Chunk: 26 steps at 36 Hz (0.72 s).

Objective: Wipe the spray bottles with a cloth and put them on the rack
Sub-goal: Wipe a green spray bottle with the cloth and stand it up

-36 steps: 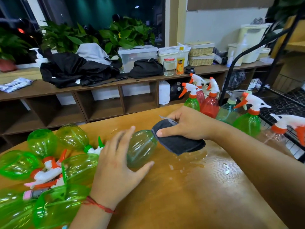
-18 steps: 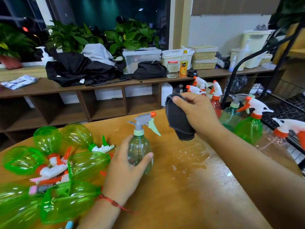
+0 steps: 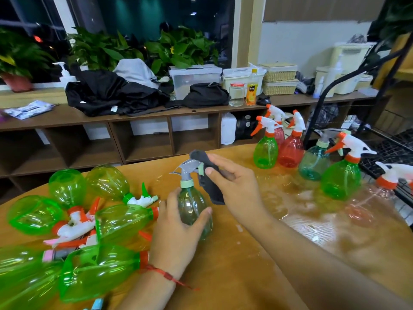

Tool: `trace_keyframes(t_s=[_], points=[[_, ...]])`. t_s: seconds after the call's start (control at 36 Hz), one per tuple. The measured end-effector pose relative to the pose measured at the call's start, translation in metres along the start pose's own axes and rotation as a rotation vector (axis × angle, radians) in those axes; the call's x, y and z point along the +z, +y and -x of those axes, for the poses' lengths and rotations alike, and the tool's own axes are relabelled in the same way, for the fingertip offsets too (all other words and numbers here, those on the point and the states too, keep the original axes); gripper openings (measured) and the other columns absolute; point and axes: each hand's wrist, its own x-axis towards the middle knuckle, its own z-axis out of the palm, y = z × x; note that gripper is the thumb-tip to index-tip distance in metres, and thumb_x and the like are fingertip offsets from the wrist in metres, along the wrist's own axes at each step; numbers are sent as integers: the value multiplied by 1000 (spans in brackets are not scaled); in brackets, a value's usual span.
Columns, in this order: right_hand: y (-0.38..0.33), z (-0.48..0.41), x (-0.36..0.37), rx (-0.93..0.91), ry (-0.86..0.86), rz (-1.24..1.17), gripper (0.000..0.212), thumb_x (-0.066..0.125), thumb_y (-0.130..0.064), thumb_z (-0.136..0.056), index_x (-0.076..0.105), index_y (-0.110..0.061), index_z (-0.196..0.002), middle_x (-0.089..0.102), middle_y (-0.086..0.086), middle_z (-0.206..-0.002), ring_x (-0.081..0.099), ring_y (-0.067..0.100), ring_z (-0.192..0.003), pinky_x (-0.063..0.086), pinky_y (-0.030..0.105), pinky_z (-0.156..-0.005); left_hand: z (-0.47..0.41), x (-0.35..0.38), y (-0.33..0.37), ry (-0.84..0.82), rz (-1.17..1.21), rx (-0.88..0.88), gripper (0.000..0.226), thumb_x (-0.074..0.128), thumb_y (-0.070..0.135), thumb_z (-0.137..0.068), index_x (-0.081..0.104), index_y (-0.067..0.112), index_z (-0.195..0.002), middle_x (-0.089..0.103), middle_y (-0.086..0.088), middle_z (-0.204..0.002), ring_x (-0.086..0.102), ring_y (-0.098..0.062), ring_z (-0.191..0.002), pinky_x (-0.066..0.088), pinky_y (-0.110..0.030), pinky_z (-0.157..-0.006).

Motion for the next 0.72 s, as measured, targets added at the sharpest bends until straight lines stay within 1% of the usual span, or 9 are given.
trace_keyframes(t_s=[0.17, 0.28, 0.33, 0.39, 0.47, 0.56, 0.58, 0.64, 0.72], points=[[2, 5, 6, 35, 32, -87, 36, 78, 1, -91, 77, -24, -117, 80, -3, -113, 76, 13, -108, 60, 37, -101, 0, 0, -1, -4, 18, -2, 86, 79, 66, -79, 44, 33, -150, 52, 5, -139, 58, -18, -126, 42, -25, -96], [9, 8, -3, -113, 6, 233, 32, 83, 0, -86, 84, -25, -105, 79, -11, -115, 73, 3, -110, 58, 32, -103, -5, -2, -6, 1, 84, -39, 86, 76, 70, -80, 42, 35, -150, 55, 4, -141, 62, -19, -119, 52, -33, -96], [8, 9, -11, -131, -29, 330, 31, 82, 0, -87, 85, -24, -106, 77, -14, -115, 72, -1, -108, 59, 31, -101, -5, -3, -6, 5, 83, -34, 87, 76, 69, -81, 41, 34, -152, 53, 6, -143, 58, -12, -121, 48, -28, -95], [-1, 7, -20, -119, -30, 331, 31, 82, -1, -88, 85, -27, -105, 79, -15, -108, 75, 1, -102, 62, 31, -95, -4, -3, -4, 8, 68, -26, 89, 77, 68, -81, 40, 33, -154, 50, 6, -146, 53, -9, -120, 43, -25, -94], [-15, 0, -24, -148, 38, 216, 32, 79, -1, -90, 82, -28, -107, 81, -13, -96, 78, 10, -90, 64, 28, -84, -2, 0, -3, 8, 44, -11, 89, 77, 70, -80, 40, 36, -153, 49, 7, -140, 58, -16, -120, 45, -26, -93], [-18, -6, -14, -165, -11, 254, 31, 80, -4, -90, 82, -23, -114, 78, -11, -117, 73, 2, -110, 57, 25, -102, 0, 3, -4, 11, -4, 17, 88, 75, 73, -79, 39, 38, -151, 46, 8, -130, 63, -24, -114, 55, -35, -91], [-15, -5, -11, -172, -48, 302, 30, 81, -5, -90, 82, -22, -116, 76, -12, -121, 70, -2, -114, 54, 23, -105, 0, 3, -5, 18, -3, 16, 88, 76, 71, -80, 39, 36, -152, 47, 6, -132, 63, -26, -117, 53, -33, -93], [-11, -2, -12, -199, -88, 407, 29, 81, -6, -91, 82, -21, -115, 75, -15, -119, 70, -6, -112, 54, 20, -104, 1, 2, -4, 20, 2, 3, 89, 77, 66, -82, 40, 31, -155, 50, 1, -139, 60, -25, -124, 45, -26, -92], [-15, 2, -28, -181, -140, 555, 26, 80, -7, -90, 85, -25, -109, 75, -20, -108, 70, -11, -102, 54, 13, -93, 0, 0, -2, 8, 2, 0, 92, 75, 68, -81, 39, 30, -157, 50, -1, -144, 57, -23, -126, 43, -26, -93]])
